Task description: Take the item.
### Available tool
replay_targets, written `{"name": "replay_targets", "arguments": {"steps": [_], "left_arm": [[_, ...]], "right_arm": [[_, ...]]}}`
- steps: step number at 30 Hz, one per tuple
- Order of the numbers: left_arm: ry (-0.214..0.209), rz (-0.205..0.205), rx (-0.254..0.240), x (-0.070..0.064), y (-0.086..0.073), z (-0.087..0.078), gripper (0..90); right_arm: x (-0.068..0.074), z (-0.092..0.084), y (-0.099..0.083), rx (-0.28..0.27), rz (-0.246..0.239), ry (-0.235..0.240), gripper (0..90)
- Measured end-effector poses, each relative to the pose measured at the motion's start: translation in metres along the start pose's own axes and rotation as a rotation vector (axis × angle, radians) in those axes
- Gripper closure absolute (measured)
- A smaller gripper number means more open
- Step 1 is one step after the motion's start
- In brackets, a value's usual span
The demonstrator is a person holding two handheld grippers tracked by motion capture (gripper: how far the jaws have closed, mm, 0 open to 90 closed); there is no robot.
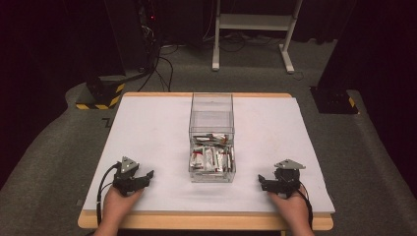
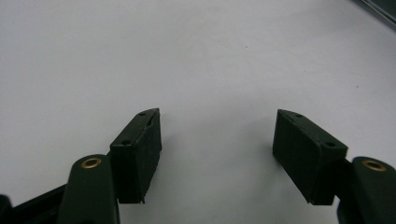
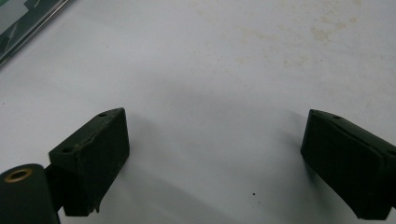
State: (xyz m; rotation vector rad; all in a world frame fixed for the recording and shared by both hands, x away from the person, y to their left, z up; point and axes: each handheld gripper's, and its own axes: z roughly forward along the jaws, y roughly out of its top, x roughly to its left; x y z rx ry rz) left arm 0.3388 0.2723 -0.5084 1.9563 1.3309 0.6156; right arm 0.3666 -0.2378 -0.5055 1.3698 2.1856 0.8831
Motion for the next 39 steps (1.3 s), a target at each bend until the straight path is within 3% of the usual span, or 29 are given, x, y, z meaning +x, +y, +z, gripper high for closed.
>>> {"name": "replay_targets", "arguments": {"steps": [30, 39], "left_arm": [[-0.011, 0.007, 0.001, 0.0011, 0.0001, 0.0005, 31.1], [-0.013, 0.006, 0.002, 0.0012, 0.0001, 0.0006, 31.1]], "right_arm": [[0.0, -0.001, 0.0004, 0.0, 0.008, 0.0, 8.9], [-0.0001, -0.0072, 0.0015, -0.022, -0.027, 0.003, 12.7]]}}
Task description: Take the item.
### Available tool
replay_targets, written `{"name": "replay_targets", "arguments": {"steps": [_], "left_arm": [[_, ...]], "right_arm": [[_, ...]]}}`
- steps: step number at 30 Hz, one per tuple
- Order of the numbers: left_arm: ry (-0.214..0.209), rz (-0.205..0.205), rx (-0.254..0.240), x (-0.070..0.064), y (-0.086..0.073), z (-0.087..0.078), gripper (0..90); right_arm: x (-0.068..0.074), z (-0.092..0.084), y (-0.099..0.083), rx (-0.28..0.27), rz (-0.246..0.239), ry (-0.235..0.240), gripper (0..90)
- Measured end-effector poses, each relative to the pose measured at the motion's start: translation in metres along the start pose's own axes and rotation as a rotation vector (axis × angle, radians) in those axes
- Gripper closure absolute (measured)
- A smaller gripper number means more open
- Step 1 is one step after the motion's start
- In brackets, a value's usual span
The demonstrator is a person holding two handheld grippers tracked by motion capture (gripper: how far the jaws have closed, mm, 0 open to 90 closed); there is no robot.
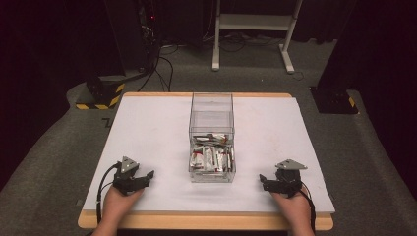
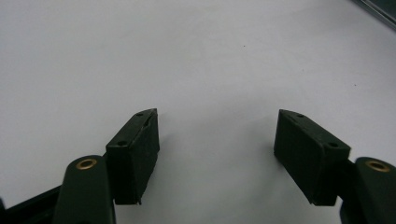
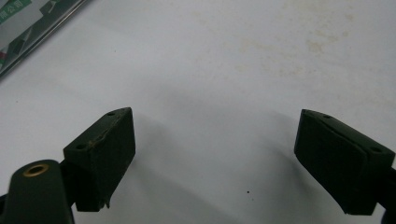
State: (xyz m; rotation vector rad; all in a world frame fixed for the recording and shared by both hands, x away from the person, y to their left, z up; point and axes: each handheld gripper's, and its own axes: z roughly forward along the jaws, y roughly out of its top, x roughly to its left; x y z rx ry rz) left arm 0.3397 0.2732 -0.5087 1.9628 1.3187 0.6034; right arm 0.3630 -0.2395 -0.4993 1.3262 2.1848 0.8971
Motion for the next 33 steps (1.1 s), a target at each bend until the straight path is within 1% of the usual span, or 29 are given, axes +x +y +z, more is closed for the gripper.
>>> {"name": "replay_targets", "arguments": {"steps": [4, 6, 7, 9, 11, 17, 21, 33], "left_arm": [[0.0, 0.0, 0.0, 0.0, 0.0, 0.0, 31.1], [0.0, 0.0, 0.0, 0.0, 0.0, 0.0, 31.1], [0.0, 0.0, 0.0, 0.0, 0.0, 0.0, 31.1], [0.0, 0.0, 0.0, 0.0, 0.0, 0.0, 31.1], [0.0, 0.001, 0.0, 0.0, 0.0, 0.0, 31.1], [0.001, 0.001, 0.0, 0.0, 0.0, 0.0, 31.1], [0.0, 0.0, 0.0, 0.0, 0.0, 0.0, 31.1], [0.001, 0.003, 0.003, 0.0, 0.0, 0.0, 31.1]], "right_arm": [[0.002, -0.006, 0.003, -0.019, -0.005, -0.008, 13.2], [0.005, -0.01, 0.005, -0.038, -0.008, -0.013, 13.4], [0.007, -0.013, 0.007, -0.056, -0.017, -0.011, 13.6], [0.008, -0.014, 0.007, -0.061, -0.016, -0.009, 14.1], [0.01, -0.016, 0.009, -0.074, -0.025, -0.002, 15.3], [0.018, -0.021, 0.015, -0.082, -0.03, 0.02, 16.2], [0.024, -0.025, 0.019, -0.089, -0.039, 0.027, 16.2], [0.034, -0.034, 0.031, -0.124, -0.038, 0.048, 18.5]]}}
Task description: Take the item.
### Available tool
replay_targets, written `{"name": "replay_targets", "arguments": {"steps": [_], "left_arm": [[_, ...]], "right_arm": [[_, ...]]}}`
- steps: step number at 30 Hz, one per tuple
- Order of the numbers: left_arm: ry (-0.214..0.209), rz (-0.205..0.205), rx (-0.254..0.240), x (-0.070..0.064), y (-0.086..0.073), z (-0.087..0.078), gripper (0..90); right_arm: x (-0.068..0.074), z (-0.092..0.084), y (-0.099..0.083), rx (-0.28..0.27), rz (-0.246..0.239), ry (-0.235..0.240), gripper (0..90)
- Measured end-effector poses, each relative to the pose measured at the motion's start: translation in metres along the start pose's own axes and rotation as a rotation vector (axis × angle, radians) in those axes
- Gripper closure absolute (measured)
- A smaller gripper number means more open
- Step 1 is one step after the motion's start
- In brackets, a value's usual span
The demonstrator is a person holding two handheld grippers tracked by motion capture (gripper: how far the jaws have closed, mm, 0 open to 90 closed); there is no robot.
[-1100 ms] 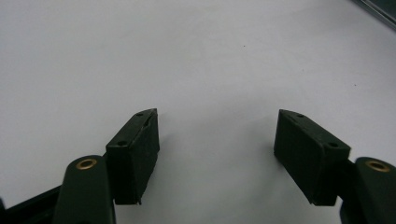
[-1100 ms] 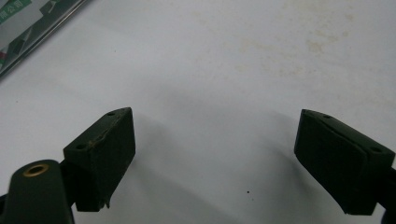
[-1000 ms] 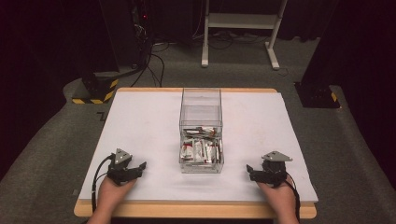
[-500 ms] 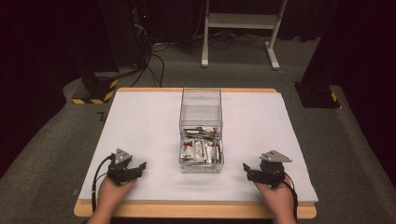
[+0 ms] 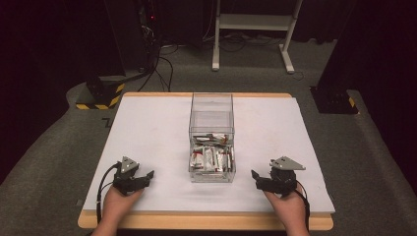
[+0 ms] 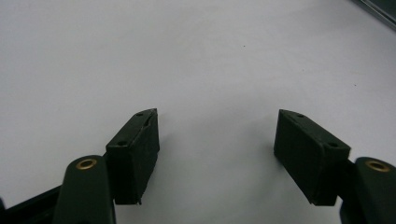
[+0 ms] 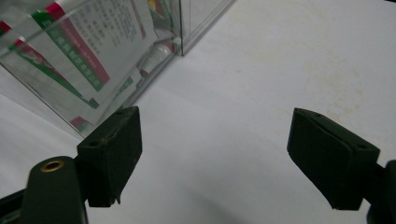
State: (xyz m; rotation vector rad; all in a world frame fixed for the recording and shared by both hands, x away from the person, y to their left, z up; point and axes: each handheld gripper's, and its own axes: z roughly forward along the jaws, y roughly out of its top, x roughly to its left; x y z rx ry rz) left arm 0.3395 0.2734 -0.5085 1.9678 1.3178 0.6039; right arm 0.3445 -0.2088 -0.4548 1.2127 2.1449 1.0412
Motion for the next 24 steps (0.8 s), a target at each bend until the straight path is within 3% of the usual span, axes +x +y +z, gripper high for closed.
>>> {"name": "replay_targets", "arguments": {"steps": [6, 17, 24], "left_arm": [[0.001, 0.001, -0.002, 0.0, 0.0, 0.0, 31.1], [0.0, 0.001, -0.001, 0.0, 0.0, 0.0, 31.1], [0.001, 0.002, -0.002, 0.0, 0.0, 0.0, 31.1]], "right_arm": [[0.006, -0.004, 0.01, -0.028, -0.004, 0.015, 18.3], [0.012, -0.004, 0.021, -0.064, -0.01, 0.002, 18.9], [0.021, -0.002, 0.032, -0.07, 0.001, 0.035, 22.0]]}}
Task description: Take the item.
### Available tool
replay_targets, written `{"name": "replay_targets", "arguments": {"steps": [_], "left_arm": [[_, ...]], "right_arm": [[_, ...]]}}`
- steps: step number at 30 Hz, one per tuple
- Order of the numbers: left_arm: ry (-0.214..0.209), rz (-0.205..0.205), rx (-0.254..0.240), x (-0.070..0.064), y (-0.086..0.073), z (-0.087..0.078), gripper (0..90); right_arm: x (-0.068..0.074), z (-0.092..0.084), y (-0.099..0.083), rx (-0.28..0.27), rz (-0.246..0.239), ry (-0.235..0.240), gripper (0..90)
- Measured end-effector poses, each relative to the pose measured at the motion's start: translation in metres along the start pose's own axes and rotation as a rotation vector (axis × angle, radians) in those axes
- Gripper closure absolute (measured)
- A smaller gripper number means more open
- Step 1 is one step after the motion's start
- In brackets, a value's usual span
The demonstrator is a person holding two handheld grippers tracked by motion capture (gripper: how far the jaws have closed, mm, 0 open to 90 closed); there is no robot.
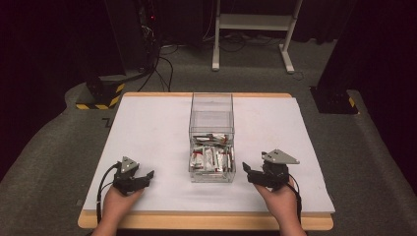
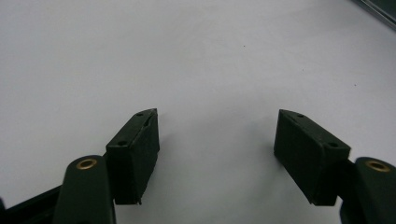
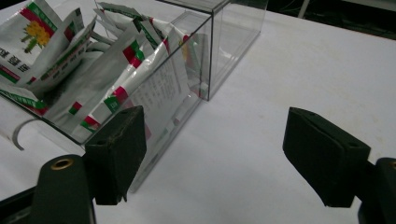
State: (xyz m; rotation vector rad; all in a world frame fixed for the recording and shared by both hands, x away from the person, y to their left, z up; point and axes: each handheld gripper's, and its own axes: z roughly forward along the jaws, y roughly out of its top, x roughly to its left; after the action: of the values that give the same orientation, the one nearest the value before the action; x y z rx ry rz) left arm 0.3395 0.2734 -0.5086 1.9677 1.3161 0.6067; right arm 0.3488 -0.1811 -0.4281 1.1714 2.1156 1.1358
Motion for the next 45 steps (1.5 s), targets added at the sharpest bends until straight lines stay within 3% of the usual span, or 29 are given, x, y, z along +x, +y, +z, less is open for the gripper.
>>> {"name": "replay_targets", "arguments": {"steps": [6, 13, 17, 30, 38, 45], "left_arm": [[-0.001, -0.001, 0.0, 0.0, 0.0, 0.0, 31.1], [-0.001, -0.001, 0.0, 0.0, 0.0, 0.0, 31.1], [-0.001, -0.001, 0.0, 0.0, 0.0, 0.0, 31.1], [-0.001, -0.001, 0.0, 0.0, 0.0, 0.0, 31.1], [-0.001, -0.001, 0.0, 0.0, 0.0, 0.0, 31.1], [0.0, 0.0, 0.001, 0.0, 0.0, 0.0, 31.1]], "right_arm": [[0.005, 0.001, 0.006, -0.006, 0.003, 0.015, 24.1], [0.016, 0.0, 0.013, -0.022, -0.038, 0.036, 27.8], [0.024, -0.003, 0.019, -0.032, -0.048, 0.086, 34.9], [0.047, -0.001, 0.032, -0.079, -0.091, 0.096, 38.9], [0.061, 0.009, 0.039, -0.05, -0.092, 0.154, 38.7], [0.069, 0.015, 0.041, -0.034, -0.094, 0.165, 37.4]]}}
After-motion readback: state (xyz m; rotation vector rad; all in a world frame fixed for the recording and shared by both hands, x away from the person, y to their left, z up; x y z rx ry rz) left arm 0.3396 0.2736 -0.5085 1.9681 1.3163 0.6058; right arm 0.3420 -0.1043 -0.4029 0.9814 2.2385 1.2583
